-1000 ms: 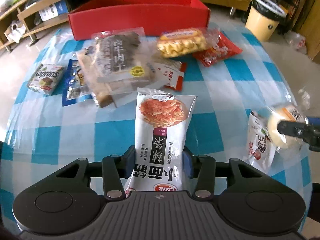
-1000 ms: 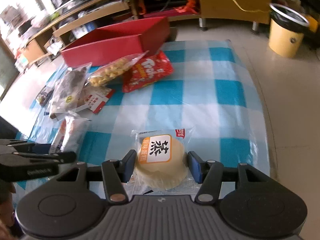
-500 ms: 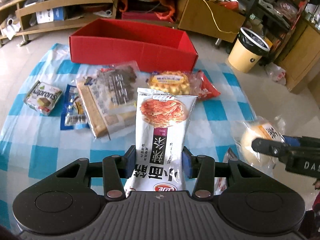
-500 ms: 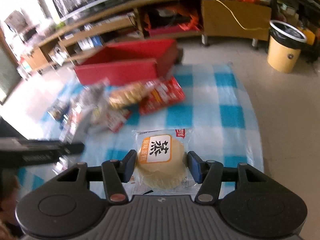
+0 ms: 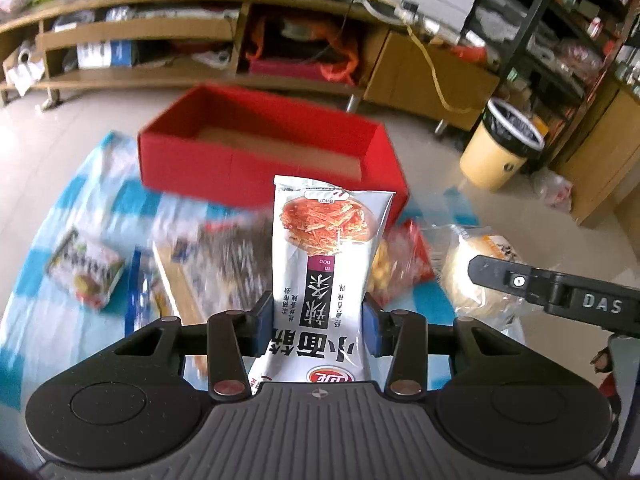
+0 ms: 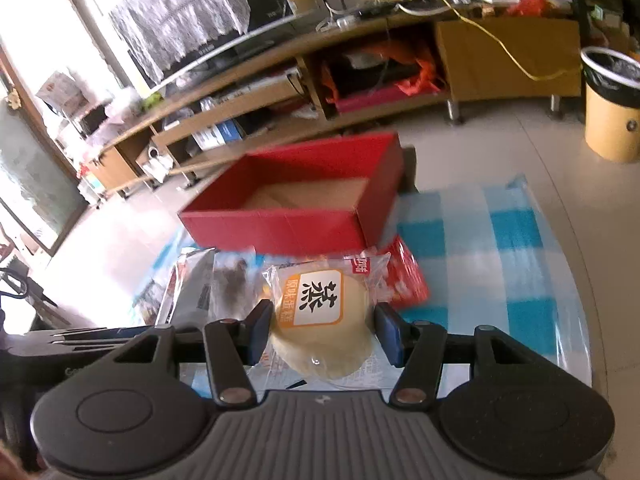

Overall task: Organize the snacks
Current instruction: 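Carry both held snacks into the red box and open both tools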

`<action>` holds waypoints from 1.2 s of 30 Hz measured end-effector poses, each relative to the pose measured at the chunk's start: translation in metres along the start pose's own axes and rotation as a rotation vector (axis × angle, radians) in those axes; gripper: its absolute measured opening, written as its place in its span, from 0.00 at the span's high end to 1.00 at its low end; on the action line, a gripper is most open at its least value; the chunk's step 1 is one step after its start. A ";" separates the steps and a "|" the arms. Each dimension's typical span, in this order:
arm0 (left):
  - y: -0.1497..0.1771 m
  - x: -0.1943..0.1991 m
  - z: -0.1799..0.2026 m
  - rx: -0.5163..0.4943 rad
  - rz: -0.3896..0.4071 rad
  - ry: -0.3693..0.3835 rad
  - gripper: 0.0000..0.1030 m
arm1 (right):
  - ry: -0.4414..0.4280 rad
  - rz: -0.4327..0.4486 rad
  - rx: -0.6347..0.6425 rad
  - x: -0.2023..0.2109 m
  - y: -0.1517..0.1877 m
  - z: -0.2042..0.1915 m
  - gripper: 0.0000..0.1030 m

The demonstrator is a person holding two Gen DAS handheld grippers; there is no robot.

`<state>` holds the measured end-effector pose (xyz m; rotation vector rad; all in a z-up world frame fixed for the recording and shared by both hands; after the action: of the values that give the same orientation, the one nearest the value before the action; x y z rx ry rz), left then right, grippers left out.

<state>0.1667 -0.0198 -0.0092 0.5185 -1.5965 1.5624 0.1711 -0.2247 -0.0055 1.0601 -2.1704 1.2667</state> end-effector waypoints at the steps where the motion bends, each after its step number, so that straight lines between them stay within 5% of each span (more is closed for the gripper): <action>1: -0.006 0.001 0.000 -0.007 0.013 -0.006 0.50 | -0.004 0.007 -0.001 -0.002 -0.006 -0.001 0.48; 10: -0.077 -0.015 -0.018 -0.060 0.084 -0.102 0.50 | -0.010 0.048 0.037 -0.038 -0.054 -0.024 0.48; 20: -0.145 -0.095 -0.048 -0.084 0.101 -0.200 0.50 | 0.052 0.064 0.138 -0.115 -0.105 -0.050 0.48; 28: -0.124 -0.160 -0.082 -0.088 -0.016 -0.284 0.49 | 0.108 -0.025 0.208 -0.176 -0.087 -0.041 0.48; 36: -0.087 -0.151 -0.077 -0.135 -0.088 -0.281 0.50 | 0.131 -0.087 0.247 -0.176 -0.070 -0.025 0.48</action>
<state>0.3413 0.0041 -0.0813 0.7494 -1.8484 1.3493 0.3351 -0.1527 -0.0717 1.1177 -1.8861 1.5463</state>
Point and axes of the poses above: each gripper's, at about its wrist camera, not at the fingertips, and x roughly against the way its jaws point, z to its right, y to its underside, the point moved 5 cm from there along -x, roughly the way its jaws point, and after that the axes turned 11 degrees about -x, right-handed, at the moved point
